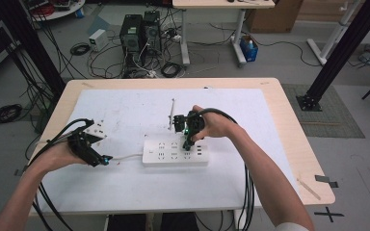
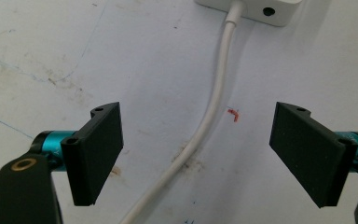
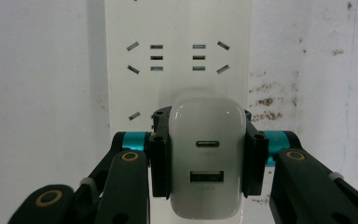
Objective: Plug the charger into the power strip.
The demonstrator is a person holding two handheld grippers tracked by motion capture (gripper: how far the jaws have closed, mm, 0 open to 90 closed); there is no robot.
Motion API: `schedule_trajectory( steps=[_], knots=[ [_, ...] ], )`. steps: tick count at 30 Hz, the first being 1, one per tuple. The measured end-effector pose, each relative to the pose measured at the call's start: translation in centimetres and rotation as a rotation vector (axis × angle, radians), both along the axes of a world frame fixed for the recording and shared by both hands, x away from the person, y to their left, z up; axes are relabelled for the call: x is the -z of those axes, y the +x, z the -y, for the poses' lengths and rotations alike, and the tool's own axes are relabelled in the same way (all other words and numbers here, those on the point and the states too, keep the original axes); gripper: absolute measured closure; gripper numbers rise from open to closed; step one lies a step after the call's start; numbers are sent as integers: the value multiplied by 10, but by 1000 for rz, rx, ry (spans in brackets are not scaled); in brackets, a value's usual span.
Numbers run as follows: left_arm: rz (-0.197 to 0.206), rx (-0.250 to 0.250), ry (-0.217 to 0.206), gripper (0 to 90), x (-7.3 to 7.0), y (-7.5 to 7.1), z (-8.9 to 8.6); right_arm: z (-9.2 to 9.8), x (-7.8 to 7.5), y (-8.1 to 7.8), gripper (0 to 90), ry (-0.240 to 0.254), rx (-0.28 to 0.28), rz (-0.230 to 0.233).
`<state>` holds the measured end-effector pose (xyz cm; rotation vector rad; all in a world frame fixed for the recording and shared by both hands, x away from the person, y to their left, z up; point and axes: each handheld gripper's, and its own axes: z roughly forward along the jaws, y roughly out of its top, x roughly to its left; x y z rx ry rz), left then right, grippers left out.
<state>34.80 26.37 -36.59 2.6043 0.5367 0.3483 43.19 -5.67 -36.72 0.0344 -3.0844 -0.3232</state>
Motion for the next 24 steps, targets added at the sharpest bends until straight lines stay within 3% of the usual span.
schedule_trajectory(
  steps=[3, 7, 13, 21, 24],
  knots=[
    [3, -1, -2, 174, -1, 0, -1, 0, 0, 2, 625, -2, 6, -15],
    [6, -3, -4, 174, -1, -1, 0, -5, 1, -8, 624, -43, -21, 46],
    [6, 13, 7, 175, -2, -4, 3, -7, 5, -14, 623, -38, -21, 88],
    [6, -5, 11, 175, -4, -6, -2, -4, 7, -5, 625, -14, -19, 27],
    [14, -17, -2, 175, -6, -9, -6, 5, 9, -4, 625, 41, 7, 17]
  ],
)
